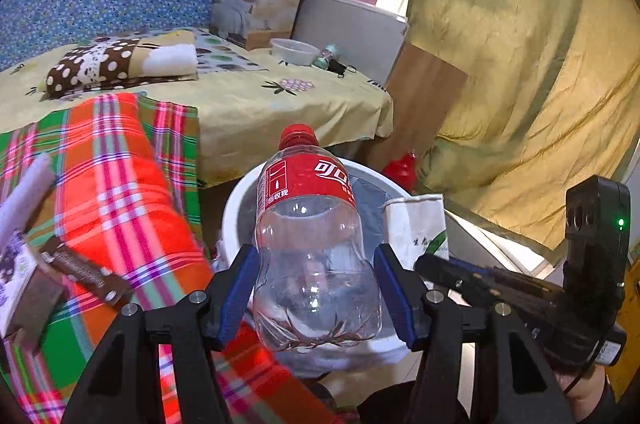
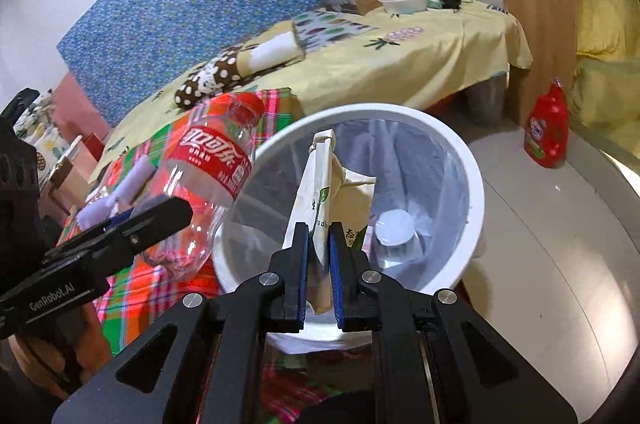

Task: Collect trash
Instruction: 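Carry bottle and paper cup over the bin and open both tools, then move both tools back toward the remaining trash on the bed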

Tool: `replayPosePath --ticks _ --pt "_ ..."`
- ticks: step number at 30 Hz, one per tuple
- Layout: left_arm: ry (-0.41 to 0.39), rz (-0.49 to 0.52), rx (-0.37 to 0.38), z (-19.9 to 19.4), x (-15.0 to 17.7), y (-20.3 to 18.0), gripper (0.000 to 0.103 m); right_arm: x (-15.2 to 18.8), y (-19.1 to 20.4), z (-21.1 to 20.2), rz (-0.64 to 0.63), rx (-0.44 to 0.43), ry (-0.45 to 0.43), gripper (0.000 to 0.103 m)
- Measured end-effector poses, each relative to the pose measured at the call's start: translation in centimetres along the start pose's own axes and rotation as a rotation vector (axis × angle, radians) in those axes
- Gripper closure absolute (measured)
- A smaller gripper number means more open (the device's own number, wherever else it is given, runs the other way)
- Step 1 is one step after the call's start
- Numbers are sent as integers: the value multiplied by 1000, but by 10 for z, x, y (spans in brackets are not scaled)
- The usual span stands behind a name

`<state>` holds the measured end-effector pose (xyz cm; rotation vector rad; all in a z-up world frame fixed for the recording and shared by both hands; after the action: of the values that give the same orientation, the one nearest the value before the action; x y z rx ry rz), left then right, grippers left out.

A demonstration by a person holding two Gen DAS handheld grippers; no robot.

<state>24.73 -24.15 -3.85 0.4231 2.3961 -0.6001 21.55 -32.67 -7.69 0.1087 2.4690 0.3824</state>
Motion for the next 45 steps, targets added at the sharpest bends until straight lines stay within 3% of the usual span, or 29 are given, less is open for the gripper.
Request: replayPosePath --ticks 9,16,20,22,30,40,45 --pt "74 -23 38 34 -2 -2 43 4 -13 8 25 19 43 89" --pt "89 -31 39 45 -3 0 43 8 -23 13 54 40 76 89" --pt "88 -36 42 43 -3 0 43 7 -23 10 56 42 67 77" --pt "80 -41 46 39 -4 1 43 6 -22 6 57 39 58 73" --pt "16 -46 26 5 -5 6 43 6 -11 -9 38 24 22 72" --pt "-47 -64 -40 -50 15 22 43 8 33 -22 -42 -38 -12 72" --pt "-78 -97 -85 -80 30 37 43 12 58 -25 -86 -71 -25 57"
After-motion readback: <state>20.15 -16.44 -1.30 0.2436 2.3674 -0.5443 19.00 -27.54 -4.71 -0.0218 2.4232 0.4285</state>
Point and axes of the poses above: each gripper's, at about its wrist camera, not at the fingertips, and z roughly the way its jaws point, y to its left, x to its underside, the point moved 8 cm from there along z, roughly the way its jaws point, and after that the axes turned 7 degrees about y, right-handed, at the moved point
